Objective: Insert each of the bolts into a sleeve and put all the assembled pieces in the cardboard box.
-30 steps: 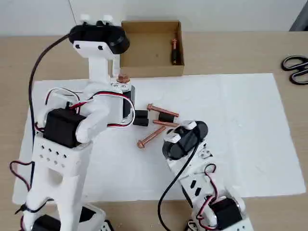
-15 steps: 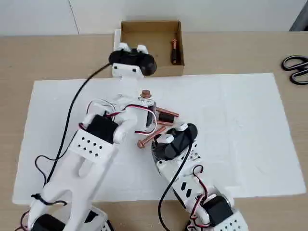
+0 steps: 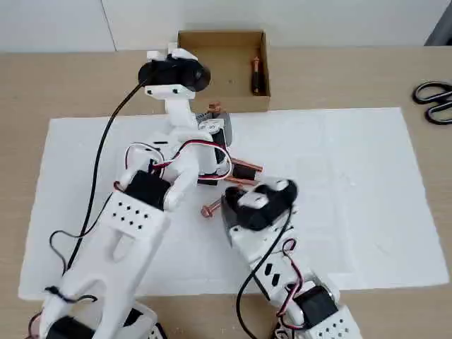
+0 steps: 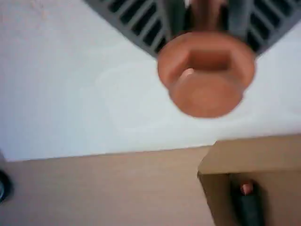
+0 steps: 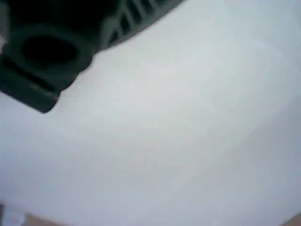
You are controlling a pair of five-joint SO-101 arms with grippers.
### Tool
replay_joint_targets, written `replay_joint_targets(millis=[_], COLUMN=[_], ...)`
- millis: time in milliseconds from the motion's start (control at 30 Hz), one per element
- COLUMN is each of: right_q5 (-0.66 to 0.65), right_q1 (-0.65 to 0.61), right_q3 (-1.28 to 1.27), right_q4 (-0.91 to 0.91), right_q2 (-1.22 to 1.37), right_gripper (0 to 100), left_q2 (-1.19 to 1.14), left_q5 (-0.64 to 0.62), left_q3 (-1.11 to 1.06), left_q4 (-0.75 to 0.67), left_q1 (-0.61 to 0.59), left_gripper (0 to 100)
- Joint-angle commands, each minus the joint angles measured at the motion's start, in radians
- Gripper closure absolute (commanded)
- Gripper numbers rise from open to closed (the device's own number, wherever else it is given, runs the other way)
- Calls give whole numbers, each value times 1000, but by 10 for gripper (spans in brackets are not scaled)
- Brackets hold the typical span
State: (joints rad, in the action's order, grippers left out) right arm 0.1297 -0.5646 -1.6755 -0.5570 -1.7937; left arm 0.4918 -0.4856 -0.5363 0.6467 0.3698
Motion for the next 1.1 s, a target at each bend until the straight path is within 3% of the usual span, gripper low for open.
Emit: replay_joint_targets(millis=[0,267,1067], right_q5=[35,35,35], right_q1=[45,45,45], right_q3=[-8,-8,-9], right_q4=[31,27,24], right_q2=[-8,-7,1], right_gripper=[995,995,995], left_q2=[137,264,270], left_q5=[-5,-2,46], left_q3=[2,-128,-203], left_q4=[-31,-35,-35], left_q1=[23,123,184], left_gripper=[994,994,994])
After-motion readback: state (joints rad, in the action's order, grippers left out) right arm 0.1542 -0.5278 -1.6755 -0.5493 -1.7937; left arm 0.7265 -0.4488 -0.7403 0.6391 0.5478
